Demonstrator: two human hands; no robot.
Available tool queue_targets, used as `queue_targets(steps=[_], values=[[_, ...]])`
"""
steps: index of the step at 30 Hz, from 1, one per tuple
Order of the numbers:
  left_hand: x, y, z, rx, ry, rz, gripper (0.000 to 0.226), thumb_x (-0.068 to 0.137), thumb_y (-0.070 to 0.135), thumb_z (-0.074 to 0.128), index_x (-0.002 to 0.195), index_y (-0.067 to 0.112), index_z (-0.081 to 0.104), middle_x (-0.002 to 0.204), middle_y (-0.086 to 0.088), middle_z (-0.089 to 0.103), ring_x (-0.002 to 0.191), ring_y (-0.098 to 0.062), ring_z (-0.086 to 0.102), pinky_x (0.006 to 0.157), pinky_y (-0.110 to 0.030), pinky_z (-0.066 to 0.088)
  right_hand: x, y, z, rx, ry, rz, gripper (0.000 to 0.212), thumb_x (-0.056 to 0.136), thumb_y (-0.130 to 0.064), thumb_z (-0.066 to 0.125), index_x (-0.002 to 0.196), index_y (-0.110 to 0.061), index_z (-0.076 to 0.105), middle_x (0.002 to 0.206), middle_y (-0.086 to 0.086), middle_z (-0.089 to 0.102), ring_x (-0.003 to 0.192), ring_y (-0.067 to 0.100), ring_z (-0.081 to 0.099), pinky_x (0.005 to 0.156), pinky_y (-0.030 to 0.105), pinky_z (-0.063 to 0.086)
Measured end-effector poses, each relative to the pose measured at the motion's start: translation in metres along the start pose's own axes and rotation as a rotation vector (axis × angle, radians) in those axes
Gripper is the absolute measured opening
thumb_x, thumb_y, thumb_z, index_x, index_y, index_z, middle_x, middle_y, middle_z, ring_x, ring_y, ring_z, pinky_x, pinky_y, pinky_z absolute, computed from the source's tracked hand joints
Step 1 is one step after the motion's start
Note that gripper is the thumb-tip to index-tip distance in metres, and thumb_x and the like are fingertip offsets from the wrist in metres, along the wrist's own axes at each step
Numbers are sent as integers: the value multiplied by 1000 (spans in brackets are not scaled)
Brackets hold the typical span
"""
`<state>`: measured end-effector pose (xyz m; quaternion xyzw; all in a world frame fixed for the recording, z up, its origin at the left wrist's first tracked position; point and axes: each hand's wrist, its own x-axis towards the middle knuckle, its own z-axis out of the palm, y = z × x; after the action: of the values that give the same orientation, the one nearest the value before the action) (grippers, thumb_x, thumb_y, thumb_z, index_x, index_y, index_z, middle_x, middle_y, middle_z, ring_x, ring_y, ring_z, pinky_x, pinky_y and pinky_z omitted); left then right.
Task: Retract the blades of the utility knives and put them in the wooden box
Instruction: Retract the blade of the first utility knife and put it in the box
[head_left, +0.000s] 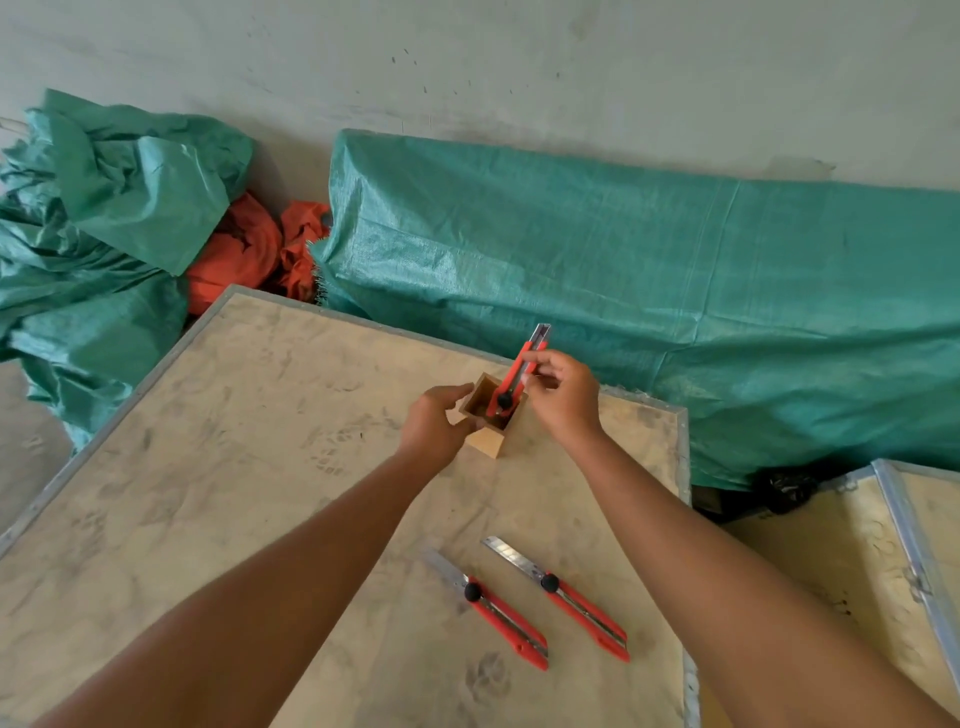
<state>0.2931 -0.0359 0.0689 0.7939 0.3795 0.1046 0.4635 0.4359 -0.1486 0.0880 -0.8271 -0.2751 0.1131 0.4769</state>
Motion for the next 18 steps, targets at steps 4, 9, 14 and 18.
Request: queue_targets(steps=[4,9,14,18], values=[[21,-8,11,68,-87,-102,67,83,23,77,144,23,47,141,-5,56,118,-25,60,86,-31,50,11,17,13,-75,26,-2,27,89,2,70,108,-16,77,105,4,78,85,10,69,70,0,45],[33,-8,15,97,-127,-103,61,84,20,76,140,19,52,135,-8,61,112,-27,61,91,-35,50,16,32,24,-126,3,13,29,89,2,70,110,-16,77,109,6,78,93,14,70,81,15,52],[33,-9,14,114,-130,-97,61,84,22,76,140,20,52,134,-8,62,109,-25,62,82,-29,49,16,34,30,-157,-2,-9,29,88,2,73,110,-15,78,111,4,77,87,8,64,72,0,41],[28,-6,15,113,-103,-99,60,86,21,74,141,19,50,137,-7,60,113,-26,62,83,-29,49,11,33,30,-160,-7,-1,25,88,0,73,109,-13,78,111,5,78,92,18,73,85,26,58]])
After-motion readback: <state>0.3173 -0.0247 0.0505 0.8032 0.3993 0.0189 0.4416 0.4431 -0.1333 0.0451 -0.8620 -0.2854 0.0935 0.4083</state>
